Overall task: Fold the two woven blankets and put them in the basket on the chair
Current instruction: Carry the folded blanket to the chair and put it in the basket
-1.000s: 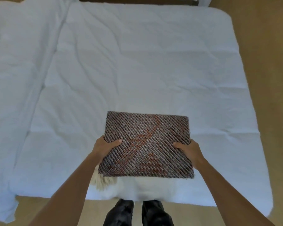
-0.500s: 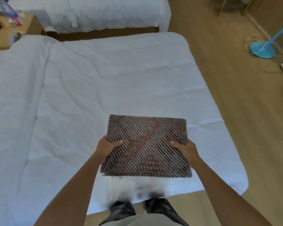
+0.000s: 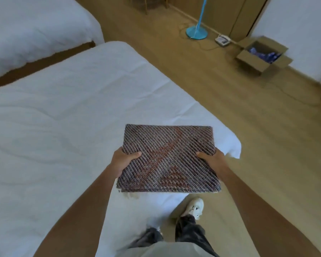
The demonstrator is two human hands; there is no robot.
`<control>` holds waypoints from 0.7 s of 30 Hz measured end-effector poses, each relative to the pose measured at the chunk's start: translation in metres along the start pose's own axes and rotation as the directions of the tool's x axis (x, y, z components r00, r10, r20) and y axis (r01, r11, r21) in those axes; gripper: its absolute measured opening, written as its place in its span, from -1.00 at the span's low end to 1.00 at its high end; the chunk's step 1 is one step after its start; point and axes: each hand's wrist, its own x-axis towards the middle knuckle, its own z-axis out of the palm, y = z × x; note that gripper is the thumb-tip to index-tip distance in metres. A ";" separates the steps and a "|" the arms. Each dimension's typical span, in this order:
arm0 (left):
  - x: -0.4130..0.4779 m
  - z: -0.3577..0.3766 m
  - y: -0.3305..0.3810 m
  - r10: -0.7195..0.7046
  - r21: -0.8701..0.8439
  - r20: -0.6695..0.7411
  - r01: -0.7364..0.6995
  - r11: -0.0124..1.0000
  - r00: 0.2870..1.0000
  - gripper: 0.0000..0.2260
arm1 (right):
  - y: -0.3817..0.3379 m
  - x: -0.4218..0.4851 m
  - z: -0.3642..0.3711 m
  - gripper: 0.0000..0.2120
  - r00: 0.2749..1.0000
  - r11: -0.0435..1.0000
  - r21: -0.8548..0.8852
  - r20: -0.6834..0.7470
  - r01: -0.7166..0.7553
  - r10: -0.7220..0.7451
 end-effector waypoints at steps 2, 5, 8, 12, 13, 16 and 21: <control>-0.002 0.016 0.008 0.022 0.041 0.068 -0.025 0.999 0.997 -0.46 | 0.016 -0.017 -0.016 -0.46 0.998 0.996 0.082 -0.055 -0.020 0.025; -0.008 0.047 0.019 0.036 0.132 0.155 -0.057 0.990 0.987 -0.43 | 0.038 -0.045 -0.044 -0.61 0.986 0.985 0.174 -0.160 -0.012 0.040; -0.017 0.085 0.027 0.051 0.206 0.258 -0.107 0.973 0.965 -0.44 | 0.065 -0.072 -0.074 -0.64 0.966 0.970 0.241 -0.248 -0.016 0.078; -0.036 0.144 0.031 0.064 0.296 0.375 -0.185 0.937 0.925 -0.48 | 0.113 -0.109 -0.117 -0.54 0.922 0.947 0.319 -0.354 -0.039 0.157; -0.044 0.160 0.030 0.060 0.323 0.403 -0.203 0.925 0.913 -0.48 | 0.125 -0.120 -0.128 -0.55 0.909 0.940 0.340 -0.379 -0.038 0.173; -0.070 0.212 0.023 0.051 0.383 0.486 -0.265 0.885 0.873 -0.48 | 0.165 -0.161 -0.158 -0.65 0.866 0.907 0.419 -0.443 -0.030 0.233; -0.131 0.303 -0.003 0.019 0.445 0.620 -0.371 0.815 0.785 -0.51 | 0.239 -0.234 -0.208 -0.62 0.779 0.844 0.536 -0.526 -0.009 0.342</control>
